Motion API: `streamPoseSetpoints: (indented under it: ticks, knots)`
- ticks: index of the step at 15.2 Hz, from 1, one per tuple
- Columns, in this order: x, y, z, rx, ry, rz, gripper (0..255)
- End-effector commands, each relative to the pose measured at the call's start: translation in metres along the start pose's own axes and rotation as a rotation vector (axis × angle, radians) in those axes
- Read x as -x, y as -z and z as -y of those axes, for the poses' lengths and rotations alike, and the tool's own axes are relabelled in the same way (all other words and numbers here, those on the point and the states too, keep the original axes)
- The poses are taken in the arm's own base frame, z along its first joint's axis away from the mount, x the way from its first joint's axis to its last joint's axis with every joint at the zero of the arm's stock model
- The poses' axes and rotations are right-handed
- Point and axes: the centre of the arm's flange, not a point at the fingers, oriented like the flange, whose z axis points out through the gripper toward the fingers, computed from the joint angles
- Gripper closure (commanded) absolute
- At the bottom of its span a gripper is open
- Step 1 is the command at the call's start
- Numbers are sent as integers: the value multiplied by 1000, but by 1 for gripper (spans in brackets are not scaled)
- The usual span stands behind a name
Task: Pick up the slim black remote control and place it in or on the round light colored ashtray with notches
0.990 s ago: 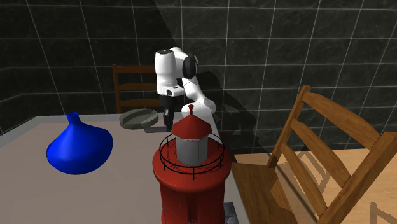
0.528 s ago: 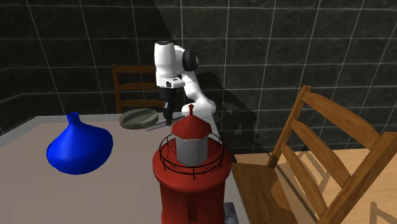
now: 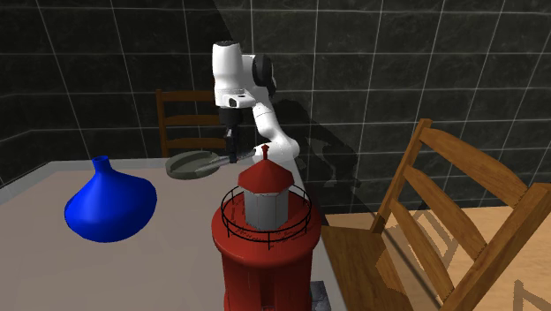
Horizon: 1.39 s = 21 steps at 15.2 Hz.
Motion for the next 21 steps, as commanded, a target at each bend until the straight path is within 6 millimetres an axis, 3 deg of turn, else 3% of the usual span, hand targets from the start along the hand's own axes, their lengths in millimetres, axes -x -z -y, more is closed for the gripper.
streamPoseSetpoints:
  ticks: [1, 4, 18, 21]
  knots:
    - [-1, 11, 0, 0, 0, 0, 255]
    - [-1, 24, -1, 0, 0, 0, 255]
    - [156, 25, 103, 0, 0, 0, 255]
    - [156, 9, 105, 0, 0, 0, 255]
